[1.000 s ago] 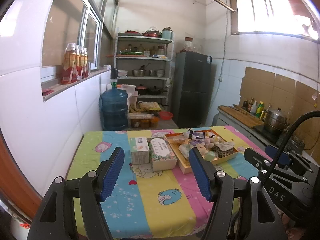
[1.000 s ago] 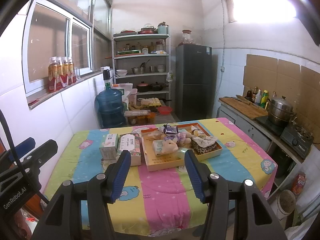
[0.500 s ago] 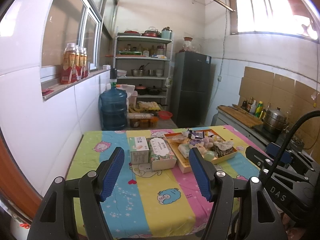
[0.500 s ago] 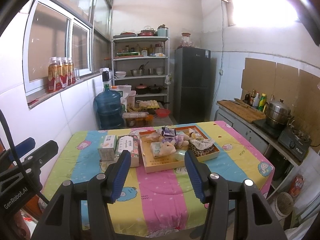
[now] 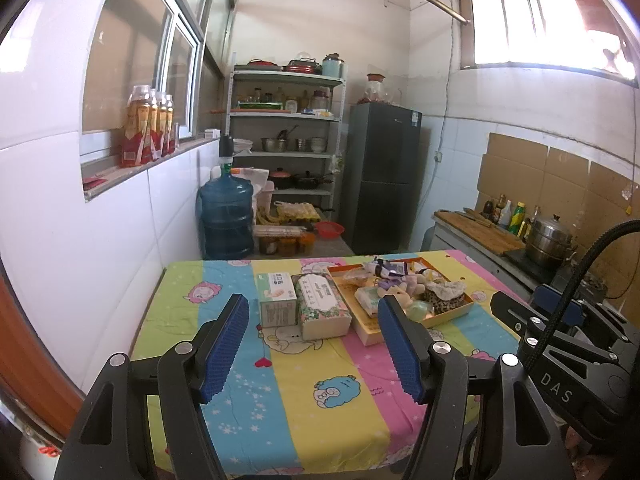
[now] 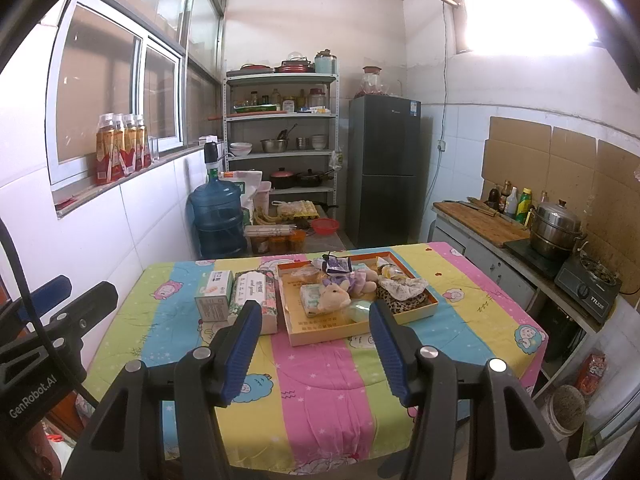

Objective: Organize soft objects

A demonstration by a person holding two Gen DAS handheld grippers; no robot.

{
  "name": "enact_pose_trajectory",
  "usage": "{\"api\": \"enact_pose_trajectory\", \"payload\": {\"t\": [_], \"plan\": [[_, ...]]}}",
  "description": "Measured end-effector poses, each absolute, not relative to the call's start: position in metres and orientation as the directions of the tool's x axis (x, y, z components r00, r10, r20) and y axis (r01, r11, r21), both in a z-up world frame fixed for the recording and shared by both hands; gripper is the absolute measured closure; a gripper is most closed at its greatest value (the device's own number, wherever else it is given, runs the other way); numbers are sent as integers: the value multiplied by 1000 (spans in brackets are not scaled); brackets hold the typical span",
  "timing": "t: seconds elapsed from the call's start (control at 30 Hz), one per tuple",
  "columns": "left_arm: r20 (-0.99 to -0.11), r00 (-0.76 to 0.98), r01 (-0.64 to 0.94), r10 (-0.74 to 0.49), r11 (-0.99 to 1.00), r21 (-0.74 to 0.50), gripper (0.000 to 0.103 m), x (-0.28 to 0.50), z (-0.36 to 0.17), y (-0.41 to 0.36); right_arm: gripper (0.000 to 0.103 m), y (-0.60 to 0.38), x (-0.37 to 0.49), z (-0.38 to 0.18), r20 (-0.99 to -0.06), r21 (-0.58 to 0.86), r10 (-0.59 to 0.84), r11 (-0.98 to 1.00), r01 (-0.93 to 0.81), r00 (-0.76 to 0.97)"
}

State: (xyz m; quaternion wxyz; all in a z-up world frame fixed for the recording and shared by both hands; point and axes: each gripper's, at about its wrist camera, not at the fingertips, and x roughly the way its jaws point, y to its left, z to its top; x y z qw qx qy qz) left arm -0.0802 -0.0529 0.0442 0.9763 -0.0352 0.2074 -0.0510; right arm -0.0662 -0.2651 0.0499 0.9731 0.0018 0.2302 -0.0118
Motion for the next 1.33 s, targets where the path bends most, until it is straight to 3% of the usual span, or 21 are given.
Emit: {"api": "enact_pose_trajectory", "payload": {"t": [1.33], "plan": [[-416, 898, 110, -140, 989, -97, 34, -81, 39, -55, 47, -281, -65, 50, -459, -12, -34, 999, 32, 888]]}}
